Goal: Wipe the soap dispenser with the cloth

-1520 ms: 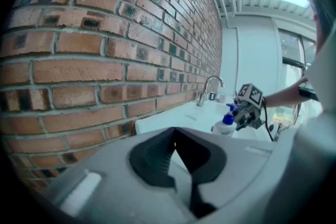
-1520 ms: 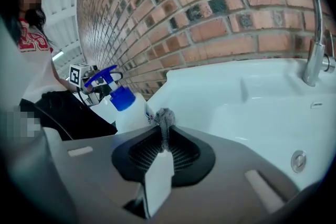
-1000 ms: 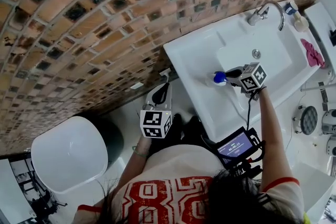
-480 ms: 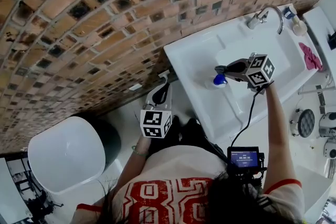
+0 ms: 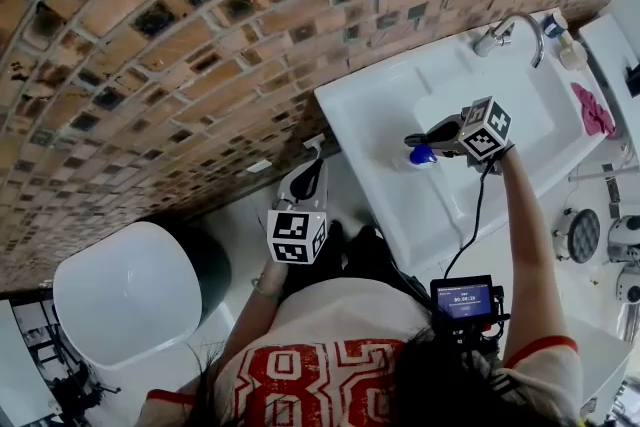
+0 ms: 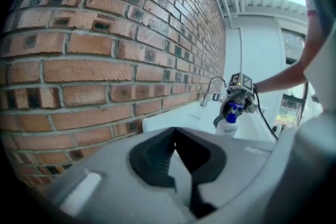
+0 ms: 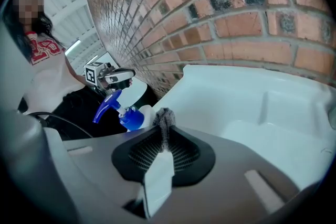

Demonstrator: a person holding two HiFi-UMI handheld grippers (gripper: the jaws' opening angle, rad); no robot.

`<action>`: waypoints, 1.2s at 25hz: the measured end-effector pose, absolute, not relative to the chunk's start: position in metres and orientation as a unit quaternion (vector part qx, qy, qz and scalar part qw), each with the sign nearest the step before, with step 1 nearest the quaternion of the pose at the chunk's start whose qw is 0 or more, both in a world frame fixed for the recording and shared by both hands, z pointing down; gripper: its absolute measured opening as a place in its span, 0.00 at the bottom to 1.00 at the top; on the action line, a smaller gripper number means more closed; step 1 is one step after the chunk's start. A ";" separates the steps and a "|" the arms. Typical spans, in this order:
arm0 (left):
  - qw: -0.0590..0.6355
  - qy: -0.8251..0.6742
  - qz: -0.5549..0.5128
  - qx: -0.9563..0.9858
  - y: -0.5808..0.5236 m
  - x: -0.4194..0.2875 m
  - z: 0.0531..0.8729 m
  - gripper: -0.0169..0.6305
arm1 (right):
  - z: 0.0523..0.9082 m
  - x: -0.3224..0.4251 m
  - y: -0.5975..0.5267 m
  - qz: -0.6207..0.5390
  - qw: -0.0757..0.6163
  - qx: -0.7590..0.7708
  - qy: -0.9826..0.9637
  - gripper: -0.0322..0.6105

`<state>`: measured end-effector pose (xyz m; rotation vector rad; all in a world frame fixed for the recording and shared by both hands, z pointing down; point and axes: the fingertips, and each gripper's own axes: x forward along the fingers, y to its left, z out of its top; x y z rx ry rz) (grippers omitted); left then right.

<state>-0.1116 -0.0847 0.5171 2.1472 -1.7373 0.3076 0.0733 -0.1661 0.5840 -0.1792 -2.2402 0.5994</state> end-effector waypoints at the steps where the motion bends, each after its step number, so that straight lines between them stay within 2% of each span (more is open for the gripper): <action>1: 0.181 -0.615 0.109 0.760 -0.085 -0.112 0.518 0.03 | 0.589 0.073 -0.166 0.244 0.400 -0.073 -0.881 0.12; 14: 0.187 -0.619 0.112 0.755 -0.086 -0.116 0.521 0.03 | 0.643 0.078 -0.162 0.261 0.458 -0.065 -0.847 0.12; 22: 0.186 -0.612 0.111 0.761 -0.088 -0.112 0.521 0.03 | 0.589 0.063 -0.178 0.192 0.458 -0.107 -0.861 0.12; 30: 0.185 -0.608 0.108 0.764 -0.090 -0.111 0.521 0.03 | 0.551 0.045 -0.178 0.108 0.496 -0.181 -0.842 0.12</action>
